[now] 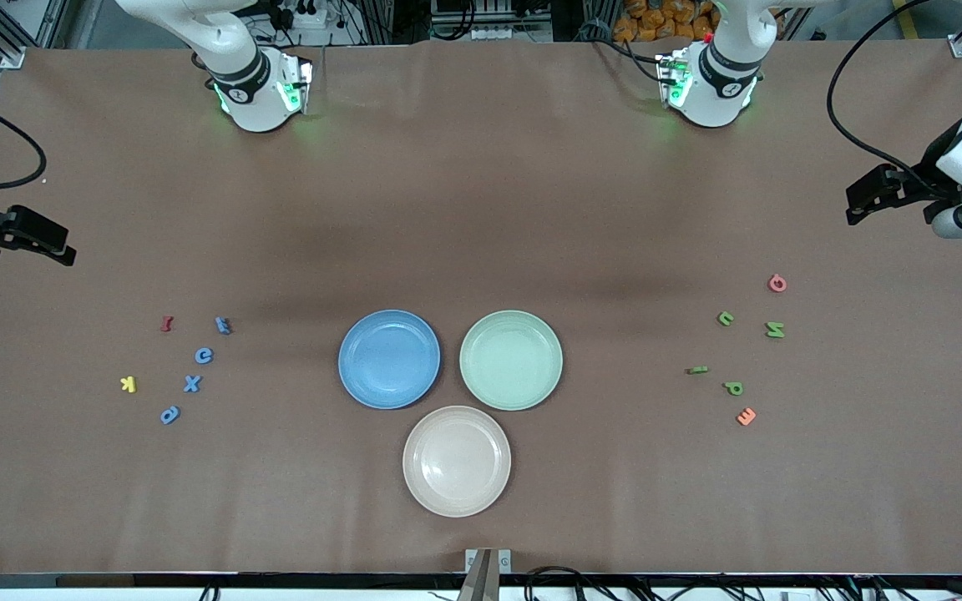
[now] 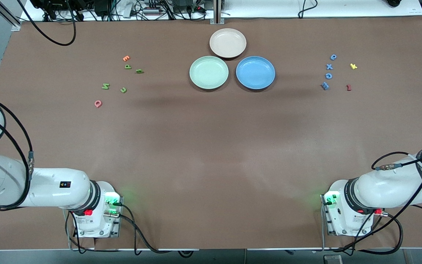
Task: Sort letters by color into matching plates
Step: 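Move the right gripper to the blue letters while the left gripper reaches green letters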
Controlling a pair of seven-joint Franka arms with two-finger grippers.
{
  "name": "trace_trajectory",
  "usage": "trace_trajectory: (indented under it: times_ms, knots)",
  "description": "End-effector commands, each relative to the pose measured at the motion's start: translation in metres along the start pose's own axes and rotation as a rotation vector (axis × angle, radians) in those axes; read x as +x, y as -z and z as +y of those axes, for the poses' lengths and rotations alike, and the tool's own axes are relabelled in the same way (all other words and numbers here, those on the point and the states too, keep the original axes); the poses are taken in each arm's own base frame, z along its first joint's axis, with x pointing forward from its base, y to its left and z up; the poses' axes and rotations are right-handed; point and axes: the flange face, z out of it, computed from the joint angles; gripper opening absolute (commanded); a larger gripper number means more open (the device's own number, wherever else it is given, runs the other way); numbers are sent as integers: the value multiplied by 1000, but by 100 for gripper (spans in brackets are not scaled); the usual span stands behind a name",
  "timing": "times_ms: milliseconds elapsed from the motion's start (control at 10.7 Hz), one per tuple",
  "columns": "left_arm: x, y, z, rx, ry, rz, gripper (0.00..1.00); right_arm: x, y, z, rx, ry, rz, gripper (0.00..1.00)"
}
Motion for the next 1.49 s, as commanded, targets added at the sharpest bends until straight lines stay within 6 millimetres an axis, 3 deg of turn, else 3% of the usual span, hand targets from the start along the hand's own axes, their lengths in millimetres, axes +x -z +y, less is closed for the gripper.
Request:
trace_trajectory:
  times_ms: [0,279,465,745,1117,1396]
  knots:
    - [-5,8,-7,-37,-17,-4,100,1,4,-2,-10,-6,-3,100]
    - [-3,3,-7,-46,-16,-14,100,1,4,-1,-9,-7,-2,100]
    - [-1,-11,-8,-51,10,-42,100,3,0,-4,-11,0,-6,100]
    - [1,-62,-19,-39,93,-90,100,7,-9,-1,-9,-6,-11,100]
    - [1,-134,-21,-34,340,-55,100,17,-76,-2,-6,-14,-17,100]
    - [-4,-184,-12,-36,466,-26,100,19,-165,-21,3,34,28,100]
